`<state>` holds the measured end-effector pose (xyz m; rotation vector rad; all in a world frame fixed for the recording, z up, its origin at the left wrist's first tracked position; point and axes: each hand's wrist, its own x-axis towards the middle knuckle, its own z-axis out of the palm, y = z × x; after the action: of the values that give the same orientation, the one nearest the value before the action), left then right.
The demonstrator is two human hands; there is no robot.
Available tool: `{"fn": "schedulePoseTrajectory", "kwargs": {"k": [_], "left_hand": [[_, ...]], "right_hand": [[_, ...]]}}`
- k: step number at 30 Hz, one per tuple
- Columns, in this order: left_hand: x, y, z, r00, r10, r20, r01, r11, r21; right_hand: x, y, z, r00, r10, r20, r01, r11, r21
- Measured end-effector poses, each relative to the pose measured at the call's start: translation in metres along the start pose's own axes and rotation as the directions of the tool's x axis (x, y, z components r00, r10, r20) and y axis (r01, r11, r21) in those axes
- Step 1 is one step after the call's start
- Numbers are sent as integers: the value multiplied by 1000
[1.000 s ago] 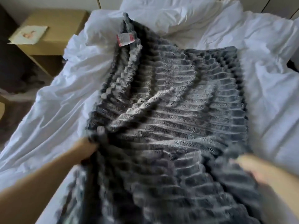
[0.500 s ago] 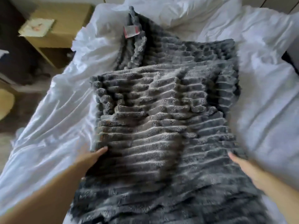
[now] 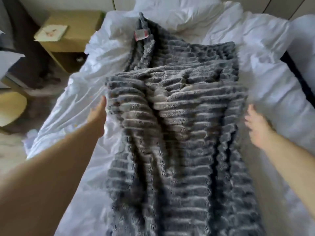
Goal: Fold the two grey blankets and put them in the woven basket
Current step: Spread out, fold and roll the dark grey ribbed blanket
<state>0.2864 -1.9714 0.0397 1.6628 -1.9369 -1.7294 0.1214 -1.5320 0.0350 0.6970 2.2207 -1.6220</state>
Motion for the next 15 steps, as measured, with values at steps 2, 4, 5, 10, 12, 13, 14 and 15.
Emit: {"fn": "schedulePoseTrajectory", "kwargs": {"k": [2,4,5,10,12,13,14,15], "left_hand": [[-29,-35,-16,989,-105,104,88,984,152],[-51,-89,-31,954,-225,200,174,953,247],[-64,-117,-35,931,-286,227,214,931,295],[-141,-245,-45,811,-460,362,245,829,503],[-163,-279,-43,817,-430,384,176,821,543],[-168,-292,-41,849,-383,365,82,778,623],[-174,-299,-39,884,-318,344,-12,719,695],[-175,-303,-35,923,-214,320,-103,664,741]], "right_hand": [[-25,41,-11,997,70,43,-61,979,-193],[-50,99,-28,976,212,50,-185,928,-323],[-67,127,-38,959,280,46,-248,906,-343],[-150,261,-82,850,524,-62,-513,792,-332],[-181,299,-91,828,558,-59,-550,785,-285],[-197,308,-94,821,567,-65,-562,781,-272],[-207,314,-98,833,547,-78,-546,793,-271],[-214,312,-100,850,520,-87,-521,804,-285]]}}
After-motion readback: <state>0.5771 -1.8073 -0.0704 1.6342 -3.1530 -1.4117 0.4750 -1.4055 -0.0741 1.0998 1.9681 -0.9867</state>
